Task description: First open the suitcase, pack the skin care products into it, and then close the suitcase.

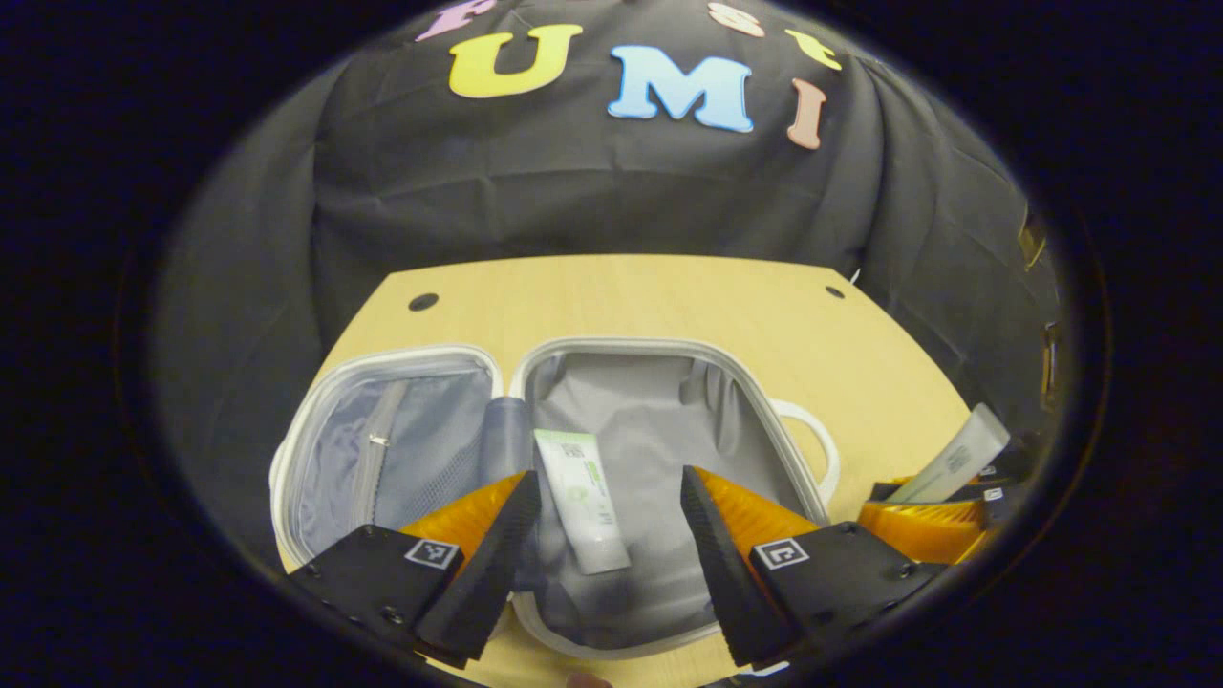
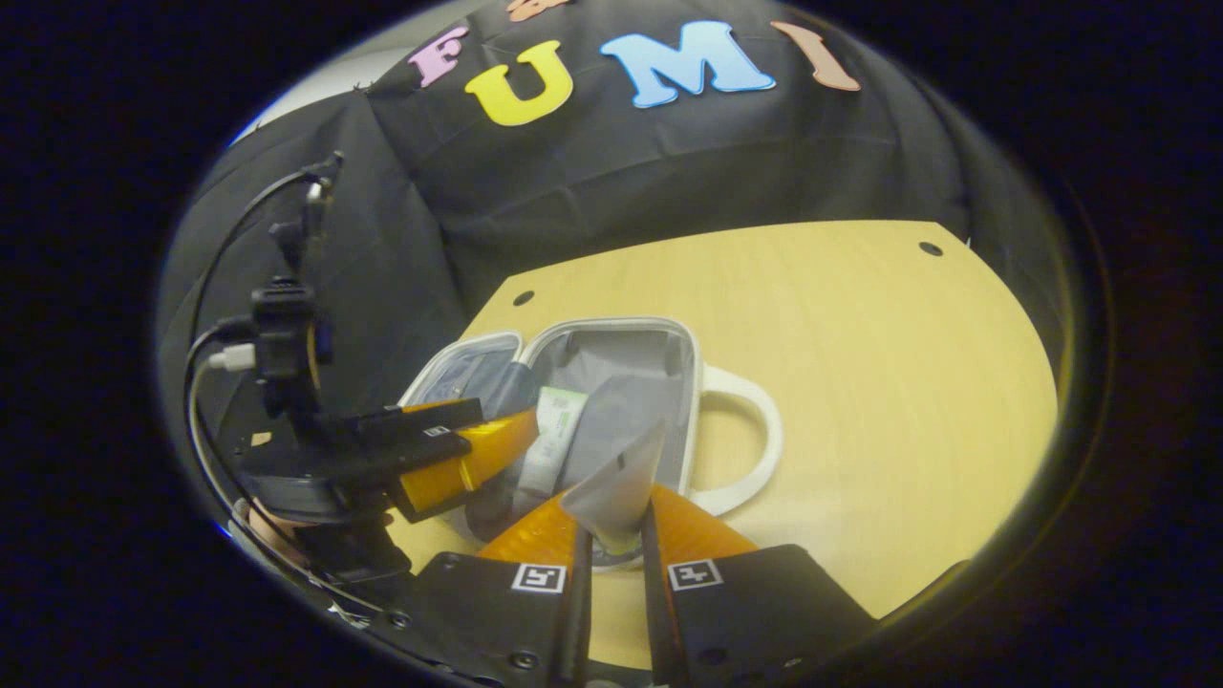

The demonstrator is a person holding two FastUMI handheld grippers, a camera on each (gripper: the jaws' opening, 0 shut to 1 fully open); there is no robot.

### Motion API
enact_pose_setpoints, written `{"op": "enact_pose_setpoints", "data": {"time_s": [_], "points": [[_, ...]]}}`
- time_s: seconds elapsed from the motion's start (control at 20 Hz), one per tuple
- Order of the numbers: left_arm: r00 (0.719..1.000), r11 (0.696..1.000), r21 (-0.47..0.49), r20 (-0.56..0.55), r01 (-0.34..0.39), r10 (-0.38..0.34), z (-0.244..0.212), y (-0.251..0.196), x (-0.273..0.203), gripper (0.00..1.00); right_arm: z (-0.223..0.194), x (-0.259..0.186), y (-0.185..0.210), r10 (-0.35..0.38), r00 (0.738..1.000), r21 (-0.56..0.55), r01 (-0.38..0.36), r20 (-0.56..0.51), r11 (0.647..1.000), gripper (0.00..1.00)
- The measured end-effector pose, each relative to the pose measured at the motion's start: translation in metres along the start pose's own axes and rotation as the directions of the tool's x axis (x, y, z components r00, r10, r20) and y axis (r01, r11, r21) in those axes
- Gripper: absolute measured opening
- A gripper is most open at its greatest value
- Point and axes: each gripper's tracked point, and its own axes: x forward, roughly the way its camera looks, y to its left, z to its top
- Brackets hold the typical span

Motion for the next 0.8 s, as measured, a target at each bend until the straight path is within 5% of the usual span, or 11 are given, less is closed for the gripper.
{"op": "enact_pose_setpoints", "data": {"time_s": [0.3,0.45,0.55,0.6,0.8], "points": [[0.988,0.985,-0.131,0.088,-0.111,0.123,0.006,0.076,-0.051,0.96,-0.014,0.042,0.012,0.014,0.995,-0.064,-0.02,-0.096,0.998,0.22],[0.971,0.958,-0.202,0.081,-0.203,0.223,-0.005,0.13,-0.064,0.96,-0.003,0.044,0.01,0.017,0.999,-0.05,-0.02,-0.051,0.999,0.31],[0.957,0.933,-0.264,0.086,-0.246,0.277,-0.007,0.159,-0.076,0.96,0.01,0.039,0.011,0.029,1.0,-0.037,-0.029,0.003,0.999,0.45],[0.949,0.918,-0.292,0.086,-0.267,0.304,-0.009,0.174,-0.081,0.96,0.018,0.035,0.009,0.022,0.999,-0.039,-0.021,0.035,0.999,0.74],[0.914,0.868,-0.358,0.081,-0.345,0.397,-0.013,0.241,-0.096,0.96,0.039,0.011,0.002,-0.02,0.991,-0.052,0.027,0.136,0.998,0.87]]}}
